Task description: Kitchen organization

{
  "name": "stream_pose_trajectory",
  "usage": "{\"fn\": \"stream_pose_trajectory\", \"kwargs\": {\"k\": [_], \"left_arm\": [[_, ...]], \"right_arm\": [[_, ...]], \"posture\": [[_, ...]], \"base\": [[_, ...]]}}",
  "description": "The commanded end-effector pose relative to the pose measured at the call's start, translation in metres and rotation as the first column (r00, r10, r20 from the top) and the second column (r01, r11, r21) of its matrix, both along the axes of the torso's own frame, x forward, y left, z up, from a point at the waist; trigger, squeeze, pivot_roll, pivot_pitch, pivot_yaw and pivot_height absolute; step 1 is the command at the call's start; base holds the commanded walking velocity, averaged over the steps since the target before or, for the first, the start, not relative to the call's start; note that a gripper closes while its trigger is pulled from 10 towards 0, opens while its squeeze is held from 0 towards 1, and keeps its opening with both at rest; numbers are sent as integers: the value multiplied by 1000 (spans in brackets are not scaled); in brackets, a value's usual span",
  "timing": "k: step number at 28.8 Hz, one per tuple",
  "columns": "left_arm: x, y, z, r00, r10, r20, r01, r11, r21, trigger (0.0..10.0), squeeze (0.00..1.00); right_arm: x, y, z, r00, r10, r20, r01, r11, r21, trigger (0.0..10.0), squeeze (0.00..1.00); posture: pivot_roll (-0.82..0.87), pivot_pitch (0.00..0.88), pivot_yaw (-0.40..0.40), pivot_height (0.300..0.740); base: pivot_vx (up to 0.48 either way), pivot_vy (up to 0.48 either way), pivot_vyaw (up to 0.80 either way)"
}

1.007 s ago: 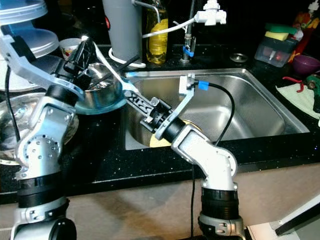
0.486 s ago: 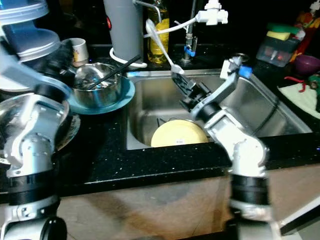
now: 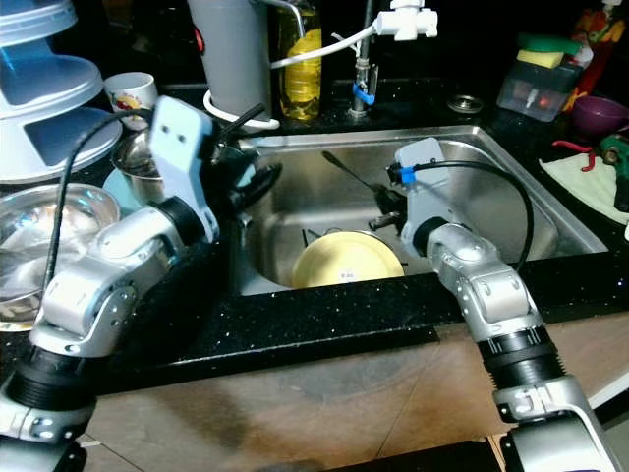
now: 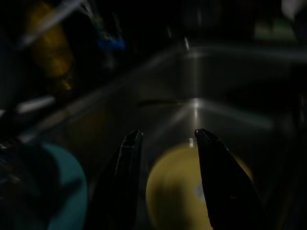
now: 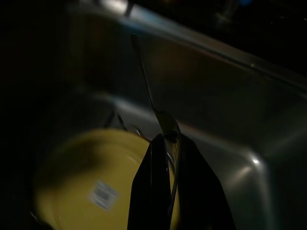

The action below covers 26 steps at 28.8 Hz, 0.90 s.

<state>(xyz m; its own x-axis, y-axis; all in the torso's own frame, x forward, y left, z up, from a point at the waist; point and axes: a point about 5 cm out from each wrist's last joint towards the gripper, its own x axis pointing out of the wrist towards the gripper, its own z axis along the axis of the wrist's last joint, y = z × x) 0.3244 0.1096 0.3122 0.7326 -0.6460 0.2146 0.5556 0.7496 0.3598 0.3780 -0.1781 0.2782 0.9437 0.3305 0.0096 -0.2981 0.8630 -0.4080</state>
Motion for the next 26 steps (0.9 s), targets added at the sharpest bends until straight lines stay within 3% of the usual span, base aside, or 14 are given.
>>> {"fn": "stream_pose_trajectory", "kwargs": {"k": [1,3,6,8,19,20,21,22,23,24,26], "left_arm": [[-3,-4,-7,1000,-22,-13,23,997,74,10000,0],[-3,-5,-10,999,-27,-24,30,995,98,10000,0],[-4,-4,-23,999,-37,-25,42,975,218,10000,0],[-6,-6,-29,997,-57,-46,67,965,254,10000,0],[-7,-6,-31,996,-54,-70,69,967,244,10000,0],[-7,-6,-32,996,-53,-78,71,969,237,10000,0],[-8,-6,-32,995,-55,-84,73,970,233,10000,0],[-8,-6,-33,995,-56,-82,74,969,238,10000,0],[-8,-6,-33,995,-56,-82,74,969,238,10000,0],[-8,-6,-33,995,-55,-81,74,968,241,10000,0],[-9,-6,-34,995,-53,-80,71,967,243,10000,0]], "right_arm": [[2,0,1,1000,16,27,-14,997,-80,10000,0],[3,0,-1,999,25,23,-22,994,-108,10000,0],[6,1,-9,997,71,-23,-74,971,-227,10000,0],[9,3,-13,993,100,-55,-110,964,-240,10000,0],[19,14,-21,986,138,-89,-156,954,-257,10000,0],[19,14,-22,986,142,-92,-161,953,-256,10000,435],[20,15,-22,985,146,-95,-166,953,-254,10000,435],[20,15,-22,984,149,-97,-169,952,-254,10000,827],[20,15,-22,984,149,-97,-169,952,-254,10000,827],[21,15,-23,984,152,-98,-172,952,-252,10000,910],[21,14,-23,983,156,-97,-175,952,-251,10000,886]], "posture": [[28,195,8,740],[28,195,8,740],[28,195,8,740],[24,197,12,740],[32,193,-1,740],[33,190,-3,740],[33,190,-3,740],[33,190,-3,740],[33,190,-3,740],[31,186,-3,740],[27,183,-1,740]], "base": [[0,0,0],[0,0,0],[0,0,0],[0,0,0],[0,0,0],[0,0,0],[0,0,0],[0,0,0],[0,0,0],[0,0,0],[0,0,0]]}}
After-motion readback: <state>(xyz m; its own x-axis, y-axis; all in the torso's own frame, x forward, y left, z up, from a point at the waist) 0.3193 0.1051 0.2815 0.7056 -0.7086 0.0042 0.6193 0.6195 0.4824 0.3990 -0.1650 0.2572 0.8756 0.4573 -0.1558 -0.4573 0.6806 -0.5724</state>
